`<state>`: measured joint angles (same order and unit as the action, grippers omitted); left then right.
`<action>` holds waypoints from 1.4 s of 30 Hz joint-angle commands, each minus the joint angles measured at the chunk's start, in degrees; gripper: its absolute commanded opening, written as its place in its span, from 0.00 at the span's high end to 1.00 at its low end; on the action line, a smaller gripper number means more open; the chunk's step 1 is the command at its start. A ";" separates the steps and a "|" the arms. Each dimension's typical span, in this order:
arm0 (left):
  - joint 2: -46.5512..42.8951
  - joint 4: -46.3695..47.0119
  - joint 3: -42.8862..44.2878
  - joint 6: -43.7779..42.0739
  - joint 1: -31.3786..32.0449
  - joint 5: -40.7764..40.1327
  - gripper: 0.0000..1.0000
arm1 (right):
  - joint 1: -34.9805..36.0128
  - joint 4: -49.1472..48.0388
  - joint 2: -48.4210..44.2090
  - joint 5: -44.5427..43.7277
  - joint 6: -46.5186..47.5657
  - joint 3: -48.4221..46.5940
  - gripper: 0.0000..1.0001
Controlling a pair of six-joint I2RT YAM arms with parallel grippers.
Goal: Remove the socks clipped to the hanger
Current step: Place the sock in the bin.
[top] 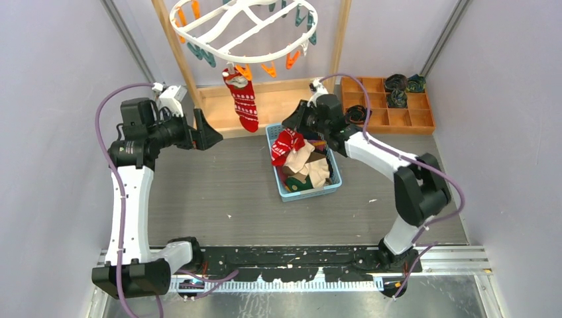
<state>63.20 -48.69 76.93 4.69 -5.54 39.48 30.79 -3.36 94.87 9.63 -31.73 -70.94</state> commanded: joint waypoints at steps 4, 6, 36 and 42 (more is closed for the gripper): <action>-1.34 0.52 3.32 1.47 -0.60 0.17 0.00 | -7.09 -19.22 11.69 7.34 -18.09 8.82 0.94; -1.49 0.44 3.48 1.39 -0.62 0.02 0.00 | -6.95 -13.65 11.78 2.23 -13.16 8.95 0.94; -1.27 -0.06 4.37 0.51 -1.40 -2.48 0.00 | 0.09 -28.85 8.64 7.42 -27.28 15.01 0.79; -0.89 -0.25 4.42 0.35 -1.82 -2.69 0.00 | 1.51 -5.25 6.55 -10.66 -10.53 10.85 0.82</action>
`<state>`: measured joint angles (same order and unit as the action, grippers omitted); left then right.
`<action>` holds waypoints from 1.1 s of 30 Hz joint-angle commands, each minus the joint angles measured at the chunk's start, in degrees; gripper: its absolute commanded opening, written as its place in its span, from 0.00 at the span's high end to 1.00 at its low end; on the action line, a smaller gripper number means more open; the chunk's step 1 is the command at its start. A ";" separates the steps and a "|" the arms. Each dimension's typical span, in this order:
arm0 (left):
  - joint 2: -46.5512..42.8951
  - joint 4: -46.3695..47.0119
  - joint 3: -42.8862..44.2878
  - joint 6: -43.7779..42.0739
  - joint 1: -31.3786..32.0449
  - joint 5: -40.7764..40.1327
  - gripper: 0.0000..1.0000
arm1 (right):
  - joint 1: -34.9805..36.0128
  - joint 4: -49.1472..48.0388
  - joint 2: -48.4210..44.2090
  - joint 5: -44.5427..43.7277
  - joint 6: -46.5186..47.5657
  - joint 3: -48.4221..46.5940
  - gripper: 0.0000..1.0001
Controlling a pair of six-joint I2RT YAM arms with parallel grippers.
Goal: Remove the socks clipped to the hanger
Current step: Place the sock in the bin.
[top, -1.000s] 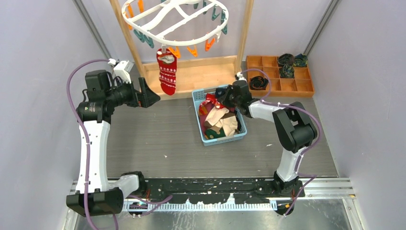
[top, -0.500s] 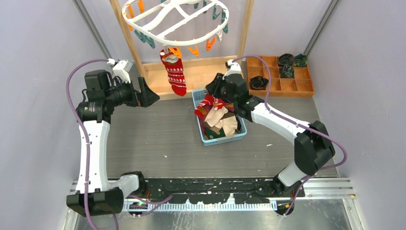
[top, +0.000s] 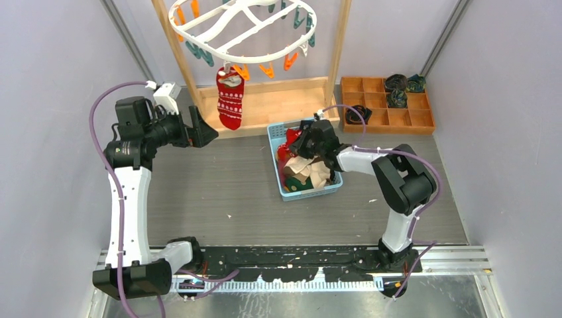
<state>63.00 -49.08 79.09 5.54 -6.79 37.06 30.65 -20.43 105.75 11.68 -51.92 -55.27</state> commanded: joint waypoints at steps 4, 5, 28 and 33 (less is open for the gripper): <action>-0.39 0.51 2.64 -0.29 -0.60 -0.30 0.00 | 2.73 11.20 -9.06 -19.73 14.52 -3.69 0.77; -0.30 0.56 2.67 -0.27 -0.61 -0.32 0.00 | 3.20 10.86 -10.30 -20.08 15.13 -3.66 0.76; -0.67 0.17 2.72 -1.57 -1.02 -1.29 0.00 | 6.85 0.24 -8.88 4.75 -0.28 -2.31 0.73; -0.61 0.04 2.74 -1.71 -1.17 -1.33 0.00 | 5.86 4.33 -8.41 2.02 -0.20 -1.41 0.80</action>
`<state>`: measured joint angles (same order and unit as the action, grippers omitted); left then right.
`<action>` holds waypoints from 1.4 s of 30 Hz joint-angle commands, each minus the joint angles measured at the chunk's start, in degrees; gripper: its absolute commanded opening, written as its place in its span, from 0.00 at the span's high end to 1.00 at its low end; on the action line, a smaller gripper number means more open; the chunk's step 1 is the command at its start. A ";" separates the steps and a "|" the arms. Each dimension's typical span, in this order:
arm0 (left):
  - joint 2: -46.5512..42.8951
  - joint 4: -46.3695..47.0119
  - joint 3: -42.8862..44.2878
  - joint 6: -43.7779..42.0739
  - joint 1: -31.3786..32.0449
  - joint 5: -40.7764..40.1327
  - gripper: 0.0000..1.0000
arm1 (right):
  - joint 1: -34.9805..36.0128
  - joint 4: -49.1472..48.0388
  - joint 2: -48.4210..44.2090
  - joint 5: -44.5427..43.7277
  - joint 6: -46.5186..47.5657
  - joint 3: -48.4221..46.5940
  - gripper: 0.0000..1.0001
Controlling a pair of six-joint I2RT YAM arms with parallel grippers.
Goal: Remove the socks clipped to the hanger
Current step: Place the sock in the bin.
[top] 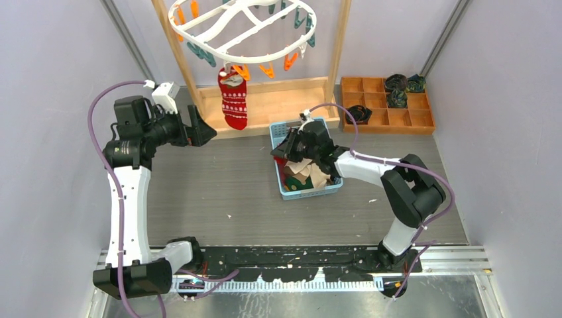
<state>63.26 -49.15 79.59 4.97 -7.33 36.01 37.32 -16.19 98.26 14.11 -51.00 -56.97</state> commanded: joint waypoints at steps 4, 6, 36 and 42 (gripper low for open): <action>-0.81 0.23 2.23 -1.19 -0.71 -0.17 0.00 | -1.99 1.03 -2.70 -4.78 -0.70 3.04 0.85; -0.70 0.36 2.10 -1.19 -0.68 -0.23 0.00 | -2.28 1.75 -3.17 -5.95 -0.39 3.71 0.86; 0.08 0.79 2.44 -0.93 -1.17 1.26 0.00 | -5.00 12.54 -9.32 -3.19 3.63 -5.91 0.82; -0.80 0.16 1.83 -1.17 -1.46 1.75 0.00 | -9.01 6.00 -0.81 -1.85 1.17 -4.76 0.83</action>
<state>63.64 -49.15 79.72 4.10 -8.19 36.14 30.74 -7.79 91.42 11.16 -48.38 -62.59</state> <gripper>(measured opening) 0.996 0.176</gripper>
